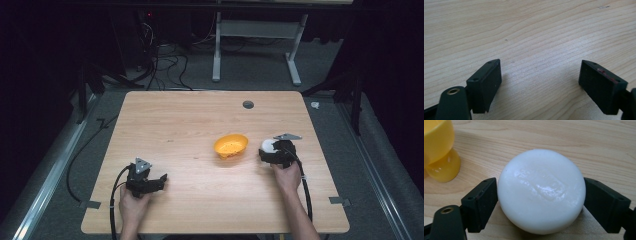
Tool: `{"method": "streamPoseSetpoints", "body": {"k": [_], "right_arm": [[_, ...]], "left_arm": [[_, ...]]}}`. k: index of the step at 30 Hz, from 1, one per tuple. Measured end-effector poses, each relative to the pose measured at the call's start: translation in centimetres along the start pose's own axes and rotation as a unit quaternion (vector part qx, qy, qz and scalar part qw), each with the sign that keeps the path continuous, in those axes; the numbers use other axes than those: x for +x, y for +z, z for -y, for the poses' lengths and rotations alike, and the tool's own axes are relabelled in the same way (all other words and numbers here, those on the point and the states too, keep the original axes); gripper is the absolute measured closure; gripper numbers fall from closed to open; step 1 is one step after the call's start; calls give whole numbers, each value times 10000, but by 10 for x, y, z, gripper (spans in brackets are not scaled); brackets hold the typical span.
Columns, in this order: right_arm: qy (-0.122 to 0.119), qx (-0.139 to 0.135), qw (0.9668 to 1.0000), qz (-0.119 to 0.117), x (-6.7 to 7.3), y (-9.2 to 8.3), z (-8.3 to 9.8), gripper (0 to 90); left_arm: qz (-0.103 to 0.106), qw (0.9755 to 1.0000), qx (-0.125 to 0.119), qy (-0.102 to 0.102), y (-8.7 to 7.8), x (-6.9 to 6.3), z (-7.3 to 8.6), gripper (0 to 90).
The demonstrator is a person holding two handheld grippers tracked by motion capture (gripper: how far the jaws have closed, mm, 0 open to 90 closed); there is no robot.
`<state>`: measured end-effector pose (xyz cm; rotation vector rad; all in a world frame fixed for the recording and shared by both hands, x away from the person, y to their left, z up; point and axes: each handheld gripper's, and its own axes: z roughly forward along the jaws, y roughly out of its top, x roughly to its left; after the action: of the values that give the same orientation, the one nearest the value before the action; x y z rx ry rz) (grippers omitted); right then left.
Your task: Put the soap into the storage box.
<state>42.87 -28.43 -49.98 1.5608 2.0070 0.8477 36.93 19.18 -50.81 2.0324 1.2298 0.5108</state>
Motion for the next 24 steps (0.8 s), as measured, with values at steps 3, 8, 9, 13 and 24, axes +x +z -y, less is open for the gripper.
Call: {"method": "streamPoseSetpoints", "body": {"k": [3, 8, 9, 13, 24], "right_arm": [[-26, 46, 10000, 27, 1, 1, 1, 183], [-101, 17, 9999, 115, 2, 2, 1, 226], [-112, 7, 9999, 108, 3, 2, 1, 239], [-127, 9, 9999, 117, 3, 1, 1, 243], [-136, 29, 9998, 118, 3, 1, 0, 246]], "left_arm": [[0, 10000, 8, 1, 0, 0, 0, 191], [1, 10000, 8, 2, 0, 0, 0, 191], [1, 10000, 7, 0, 0, 0, 0, 191], [1, 10000, 8, 2, 0, 0, 0, 191], [0, 10000, -1, 1, 0, 0, 0, 190]]}}
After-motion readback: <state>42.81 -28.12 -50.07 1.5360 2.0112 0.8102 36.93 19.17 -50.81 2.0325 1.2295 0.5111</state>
